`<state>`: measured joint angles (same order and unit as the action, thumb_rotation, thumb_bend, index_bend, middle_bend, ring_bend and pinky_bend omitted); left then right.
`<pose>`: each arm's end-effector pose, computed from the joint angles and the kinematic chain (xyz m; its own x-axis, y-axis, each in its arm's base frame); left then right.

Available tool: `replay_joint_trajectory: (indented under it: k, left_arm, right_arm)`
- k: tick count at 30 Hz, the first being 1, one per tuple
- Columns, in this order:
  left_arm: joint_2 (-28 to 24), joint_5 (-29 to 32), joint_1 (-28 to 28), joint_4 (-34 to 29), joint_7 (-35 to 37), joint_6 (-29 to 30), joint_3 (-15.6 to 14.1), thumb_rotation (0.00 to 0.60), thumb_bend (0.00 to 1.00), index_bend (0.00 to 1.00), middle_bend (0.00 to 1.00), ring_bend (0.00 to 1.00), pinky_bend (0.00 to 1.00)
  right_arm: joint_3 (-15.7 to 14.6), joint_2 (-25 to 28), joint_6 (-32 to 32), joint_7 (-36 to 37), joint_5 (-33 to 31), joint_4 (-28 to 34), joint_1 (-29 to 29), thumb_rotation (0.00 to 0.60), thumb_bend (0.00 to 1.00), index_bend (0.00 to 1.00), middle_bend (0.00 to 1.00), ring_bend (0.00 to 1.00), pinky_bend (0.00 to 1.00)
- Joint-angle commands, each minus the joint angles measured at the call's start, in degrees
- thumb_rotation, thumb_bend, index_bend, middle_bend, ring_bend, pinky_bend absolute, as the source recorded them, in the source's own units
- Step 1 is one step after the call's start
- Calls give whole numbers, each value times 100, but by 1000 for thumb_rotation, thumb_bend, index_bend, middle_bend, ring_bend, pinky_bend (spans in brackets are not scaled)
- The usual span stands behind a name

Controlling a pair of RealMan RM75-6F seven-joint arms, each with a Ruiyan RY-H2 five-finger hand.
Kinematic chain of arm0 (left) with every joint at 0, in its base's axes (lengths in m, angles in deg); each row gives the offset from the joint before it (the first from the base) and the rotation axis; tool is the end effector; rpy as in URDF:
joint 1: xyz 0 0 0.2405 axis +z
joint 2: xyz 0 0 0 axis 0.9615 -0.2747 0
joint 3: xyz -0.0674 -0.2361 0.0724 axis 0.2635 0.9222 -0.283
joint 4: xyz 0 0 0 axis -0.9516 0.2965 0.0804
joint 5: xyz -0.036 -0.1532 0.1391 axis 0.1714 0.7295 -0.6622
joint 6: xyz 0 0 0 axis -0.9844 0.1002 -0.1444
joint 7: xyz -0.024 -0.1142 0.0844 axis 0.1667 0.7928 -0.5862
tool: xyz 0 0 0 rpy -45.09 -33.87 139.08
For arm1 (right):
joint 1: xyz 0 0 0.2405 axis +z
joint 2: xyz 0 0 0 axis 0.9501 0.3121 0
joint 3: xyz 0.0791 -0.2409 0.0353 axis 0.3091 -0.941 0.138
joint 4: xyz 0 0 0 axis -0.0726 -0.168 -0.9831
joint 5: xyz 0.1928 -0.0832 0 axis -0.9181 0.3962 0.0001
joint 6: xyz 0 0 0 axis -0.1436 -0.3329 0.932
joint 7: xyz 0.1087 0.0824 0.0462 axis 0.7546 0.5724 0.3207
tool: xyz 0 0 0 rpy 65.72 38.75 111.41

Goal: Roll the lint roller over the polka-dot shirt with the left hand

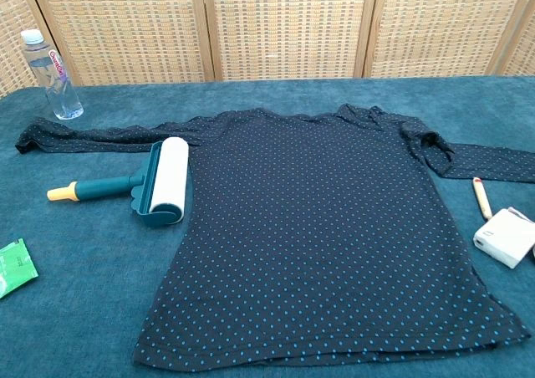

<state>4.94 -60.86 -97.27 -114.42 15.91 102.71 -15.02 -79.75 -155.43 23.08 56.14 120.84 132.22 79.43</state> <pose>-0.2576 0.2232 0.0883 0.5556 -0.1033 0.8250 0.8085 -0.1643 -0.5650 -0.3095 -0.1986 0.1194 0.3221 0.0196 0.9465 -0.9413 -0.1004 0.3224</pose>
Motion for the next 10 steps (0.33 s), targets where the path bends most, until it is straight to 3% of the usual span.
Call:
replay_joint_trajectory:
  k: [1,10]
  left_arm:
    - [19,-232,419,217,306,238,-151,600,212,7,0,0,0]
    - [36,-288,846,701,687,182,-16,600,212,7,0,0,0]
  right_arm:
    - [7,11,41,-22,17,28,-15,600,42,0,0,0,0]
    - [1,61,122,-48,67,101,-46,600,43,0,0,0,0]
